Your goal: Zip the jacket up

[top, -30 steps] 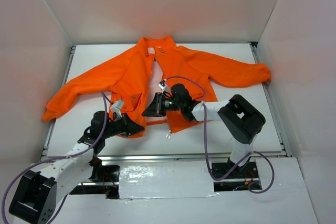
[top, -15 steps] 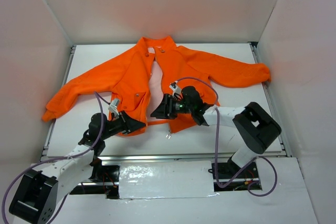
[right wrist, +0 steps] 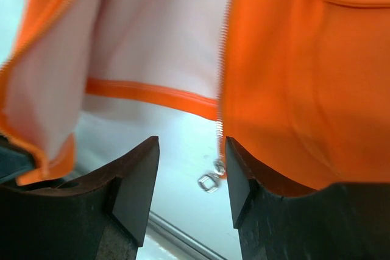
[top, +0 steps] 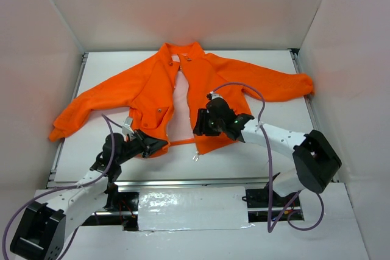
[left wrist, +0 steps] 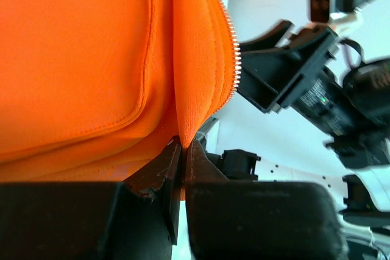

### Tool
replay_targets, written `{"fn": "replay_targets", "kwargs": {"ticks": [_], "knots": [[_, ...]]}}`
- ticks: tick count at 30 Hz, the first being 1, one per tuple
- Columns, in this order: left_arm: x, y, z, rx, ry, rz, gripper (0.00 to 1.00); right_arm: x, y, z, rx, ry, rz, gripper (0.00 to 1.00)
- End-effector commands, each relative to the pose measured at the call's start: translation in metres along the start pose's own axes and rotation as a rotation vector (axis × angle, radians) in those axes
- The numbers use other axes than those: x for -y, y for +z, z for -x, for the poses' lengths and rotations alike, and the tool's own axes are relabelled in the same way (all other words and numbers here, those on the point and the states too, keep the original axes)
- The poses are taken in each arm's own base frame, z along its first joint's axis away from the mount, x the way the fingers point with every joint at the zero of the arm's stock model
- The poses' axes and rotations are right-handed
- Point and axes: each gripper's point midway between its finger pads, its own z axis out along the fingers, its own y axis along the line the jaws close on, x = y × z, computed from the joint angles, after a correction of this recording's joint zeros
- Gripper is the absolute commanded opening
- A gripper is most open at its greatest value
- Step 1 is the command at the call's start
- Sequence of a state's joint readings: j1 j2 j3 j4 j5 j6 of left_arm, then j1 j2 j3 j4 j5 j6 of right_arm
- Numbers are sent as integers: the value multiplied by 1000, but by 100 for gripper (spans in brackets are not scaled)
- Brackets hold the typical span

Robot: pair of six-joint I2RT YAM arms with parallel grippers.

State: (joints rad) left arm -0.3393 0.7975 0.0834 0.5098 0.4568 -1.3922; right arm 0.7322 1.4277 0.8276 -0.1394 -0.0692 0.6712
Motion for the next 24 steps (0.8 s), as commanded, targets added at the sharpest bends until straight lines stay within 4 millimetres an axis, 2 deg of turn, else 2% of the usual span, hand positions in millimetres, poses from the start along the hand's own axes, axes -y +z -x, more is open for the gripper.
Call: {"fn": "replay_targets", "kwargs": {"ticks": [1, 3, 4, 9, 16, 24], "knots": [[15, -1, 5, 20, -31, -2, 0, 31, -17, -2, -12, -128, -267, 54], [21, -4, 13, 63, -4, 9, 0, 32, -18, -11, -33, -166, -307, 52], [10, -6, 12, 65, 7, 64, 0, 30, -15, -13, -45, -180, -315, 52], [16, -15, 22, 116, 116, 103, 0, 29, -6, -30, -103, -257, -381, 51], [4, -18, 16, 53, 211, 197, 0, 33, 5, -40, -151, -315, -402, 51], [0, -18, 13, 17, 261, 204, 0, 36, 14, -49, -206, -374, -394, 52]]}}
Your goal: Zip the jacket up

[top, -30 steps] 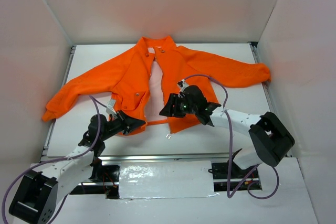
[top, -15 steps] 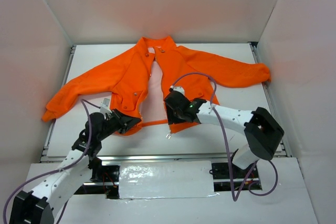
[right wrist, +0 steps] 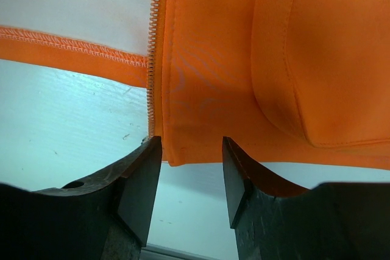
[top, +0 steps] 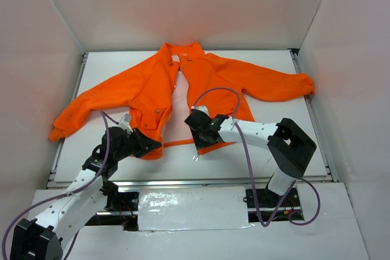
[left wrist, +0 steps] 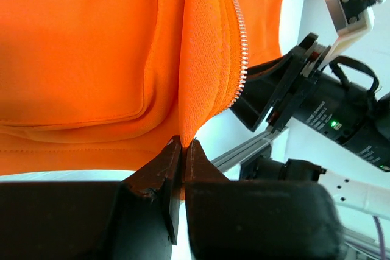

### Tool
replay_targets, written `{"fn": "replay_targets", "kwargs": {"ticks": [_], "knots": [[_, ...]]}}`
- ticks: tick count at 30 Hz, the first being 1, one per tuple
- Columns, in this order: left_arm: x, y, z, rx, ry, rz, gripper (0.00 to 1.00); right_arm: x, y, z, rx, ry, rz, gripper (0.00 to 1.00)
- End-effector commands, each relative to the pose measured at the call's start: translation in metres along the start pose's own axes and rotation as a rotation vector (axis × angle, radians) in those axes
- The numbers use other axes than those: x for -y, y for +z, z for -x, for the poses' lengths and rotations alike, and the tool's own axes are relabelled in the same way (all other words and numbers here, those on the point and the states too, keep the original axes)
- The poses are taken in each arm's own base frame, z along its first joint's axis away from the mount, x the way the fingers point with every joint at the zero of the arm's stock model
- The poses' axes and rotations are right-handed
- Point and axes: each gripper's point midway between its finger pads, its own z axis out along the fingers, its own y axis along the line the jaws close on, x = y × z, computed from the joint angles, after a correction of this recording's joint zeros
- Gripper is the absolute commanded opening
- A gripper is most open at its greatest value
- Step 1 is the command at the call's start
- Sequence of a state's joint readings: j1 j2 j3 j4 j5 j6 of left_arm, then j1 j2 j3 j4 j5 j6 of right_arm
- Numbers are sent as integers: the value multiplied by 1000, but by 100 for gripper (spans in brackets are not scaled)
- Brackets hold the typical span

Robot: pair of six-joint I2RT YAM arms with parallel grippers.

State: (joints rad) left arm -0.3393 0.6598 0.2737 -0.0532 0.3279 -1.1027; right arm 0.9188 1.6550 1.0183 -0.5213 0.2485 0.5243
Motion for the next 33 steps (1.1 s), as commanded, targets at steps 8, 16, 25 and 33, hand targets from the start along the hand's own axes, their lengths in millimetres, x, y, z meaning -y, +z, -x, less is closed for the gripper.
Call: {"fn": "replay_targets", "kwargs": {"ticks": [8, 16, 25, 33], "knots": [[17, -3, 5, -10, 105, -42, 0, -9, 8, -1, -28, -71, 27, 54], [14, -2, 1, -24, 113, -45, 0, -11, 25, -24, -106, -131, 2, 50], [13, -3, 1, -22, 121, -37, 0, -22, 33, -37, -146, -124, 70, 2], [18, 1, 6, -12, 135, -58, 0, -47, 10, 2, 34, 92, 183, 0]]}}
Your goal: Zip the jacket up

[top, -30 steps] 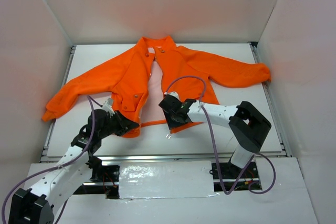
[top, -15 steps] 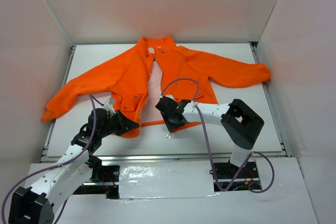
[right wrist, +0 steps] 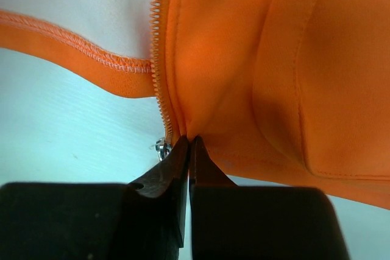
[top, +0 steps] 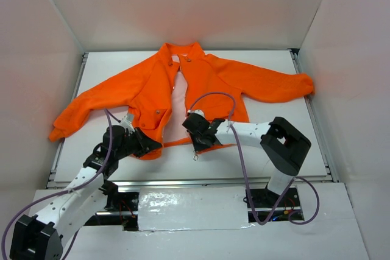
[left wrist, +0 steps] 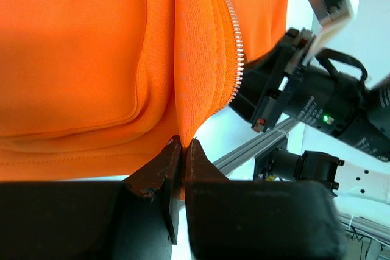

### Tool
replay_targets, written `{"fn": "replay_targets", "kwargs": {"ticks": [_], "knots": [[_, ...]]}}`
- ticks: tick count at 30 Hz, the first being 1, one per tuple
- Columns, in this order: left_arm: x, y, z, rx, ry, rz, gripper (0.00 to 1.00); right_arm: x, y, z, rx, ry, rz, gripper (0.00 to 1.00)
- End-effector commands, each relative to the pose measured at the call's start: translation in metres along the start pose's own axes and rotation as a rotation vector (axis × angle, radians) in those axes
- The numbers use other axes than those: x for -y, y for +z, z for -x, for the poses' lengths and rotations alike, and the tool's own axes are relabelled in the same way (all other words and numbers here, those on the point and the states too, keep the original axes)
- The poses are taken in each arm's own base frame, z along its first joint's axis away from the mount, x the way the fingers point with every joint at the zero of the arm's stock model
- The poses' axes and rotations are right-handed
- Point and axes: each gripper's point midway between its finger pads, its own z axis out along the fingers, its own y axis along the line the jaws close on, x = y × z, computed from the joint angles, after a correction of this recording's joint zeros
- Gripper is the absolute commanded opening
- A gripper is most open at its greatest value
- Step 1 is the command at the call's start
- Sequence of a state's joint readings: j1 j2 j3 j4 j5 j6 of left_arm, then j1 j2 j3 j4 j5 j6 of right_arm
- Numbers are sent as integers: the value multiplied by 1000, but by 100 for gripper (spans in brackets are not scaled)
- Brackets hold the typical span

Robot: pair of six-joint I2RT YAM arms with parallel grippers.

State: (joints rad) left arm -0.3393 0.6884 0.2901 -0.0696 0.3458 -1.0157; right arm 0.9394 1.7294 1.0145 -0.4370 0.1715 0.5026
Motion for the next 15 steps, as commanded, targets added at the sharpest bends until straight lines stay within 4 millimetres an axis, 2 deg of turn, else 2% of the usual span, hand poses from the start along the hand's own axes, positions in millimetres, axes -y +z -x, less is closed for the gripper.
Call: {"fn": "replay_targets", "kwargs": {"ticks": [1, 6, 7, 9, 15], "knots": [[28, 1, 16, 41, 73, -101, 0, -25, -18, 20, 122, 164, 127, 0], [38, 6, 22, 64, 98, -160, 0, -29, -50, 53, 317, 419, 204, 0], [48, 6, 26, 83, 118, -205, 0, -27, -57, 54, 340, 454, 219, 0], [50, 8, 27, 90, 137, -228, 0, -26, -68, 59, 384, 531, 232, 0], [69, 12, 36, 132, 204, -317, 0, -38, -80, 57, 387, 613, 263, 0]]}}
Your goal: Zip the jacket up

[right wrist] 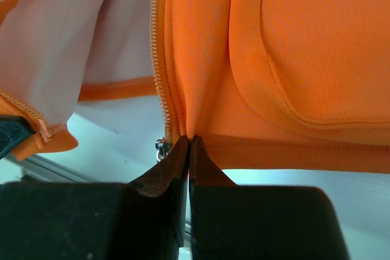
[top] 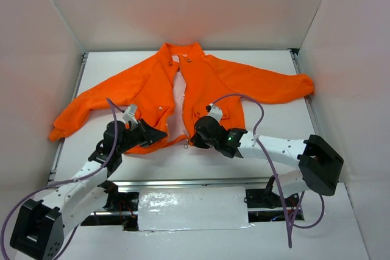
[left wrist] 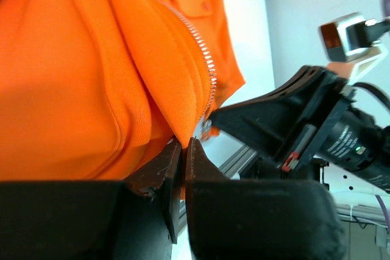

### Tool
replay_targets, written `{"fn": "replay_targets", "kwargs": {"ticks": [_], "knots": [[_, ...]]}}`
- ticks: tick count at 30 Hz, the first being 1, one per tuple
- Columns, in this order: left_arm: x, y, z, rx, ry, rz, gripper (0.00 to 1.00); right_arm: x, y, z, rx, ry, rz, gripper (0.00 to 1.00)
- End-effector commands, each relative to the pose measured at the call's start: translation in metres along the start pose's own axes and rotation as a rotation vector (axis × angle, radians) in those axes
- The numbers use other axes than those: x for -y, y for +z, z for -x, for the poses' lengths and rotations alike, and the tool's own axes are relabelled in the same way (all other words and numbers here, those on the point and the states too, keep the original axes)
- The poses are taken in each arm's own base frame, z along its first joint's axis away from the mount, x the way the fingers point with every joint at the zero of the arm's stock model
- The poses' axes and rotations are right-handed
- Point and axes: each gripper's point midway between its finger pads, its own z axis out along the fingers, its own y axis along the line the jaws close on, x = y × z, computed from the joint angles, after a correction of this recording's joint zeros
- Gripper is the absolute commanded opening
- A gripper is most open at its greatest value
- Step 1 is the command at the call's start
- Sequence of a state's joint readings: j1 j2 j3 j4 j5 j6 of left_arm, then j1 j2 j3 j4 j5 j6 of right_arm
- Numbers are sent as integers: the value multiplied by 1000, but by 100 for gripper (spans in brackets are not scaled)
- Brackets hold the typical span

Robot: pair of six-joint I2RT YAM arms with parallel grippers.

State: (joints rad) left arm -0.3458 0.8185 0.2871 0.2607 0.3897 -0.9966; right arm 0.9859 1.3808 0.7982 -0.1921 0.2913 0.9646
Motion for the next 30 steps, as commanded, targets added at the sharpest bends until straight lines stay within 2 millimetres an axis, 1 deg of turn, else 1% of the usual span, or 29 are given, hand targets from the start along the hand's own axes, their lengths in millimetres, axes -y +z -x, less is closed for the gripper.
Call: {"fn": "replay_targets", "kwargs": {"ticks": [1, 3, 5, 6, 9, 11, 12, 13, 15, 18, 19, 20, 22, 25, 30], "knots": [[33, 3, 16, 69, 117, -150, 0, -31, -8, 8, 45, 112, 70, 0], [37, 7, 19, 94, 149, -150, 0, -33, -11, 9, 58, 131, 42, 0], [40, 10, 18, 106, 172, -154, 0, -37, -13, 8, 76, 128, 44, 0], [41, 11, 21, 128, 191, -155, 0, -39, -14, 8, 78, 132, 47, 0], [41, 15, 21, 137, 206, -156, 0, -40, -16, 6, 92, 133, 58, 0], [37, 18, 16, 128, 206, -157, 0, -43, -17, 2, 90, 138, 102, 0], [44, 18, 17, 137, 216, -191, 0, -48, -18, 2, 98, 147, 155, 0], [43, 20, 13, 126, 212, -194, 0, -51, -18, 1, 92, 134, 173, 0], [41, 22, 9, 117, 202, -191, 0, -52, -17, 1, 88, 128, 159, 0], [43, 26, 4, 98, 207, -202, 0, -57, -18, 2, 91, 96, 192, 0], [45, 26, 3, 97, 213, -210, 0, -55, -19, 1, 90, 78, 195, 0], [45, 26, 2, 97, 217, -209, 0, -61, -23, 5, 109, 80, 225, 0], [44, 27, 2, 100, 221, -202, 0, -61, -24, 8, 121, 63, 225, 0], [46, 26, 0, 101, 216, -216, 0, -67, -26, 10, 125, 48, 253, 0], [51, 25, -3, 89, 202, -242, 0, -66, -25, 9, 128, 55, 260, 0]]}}
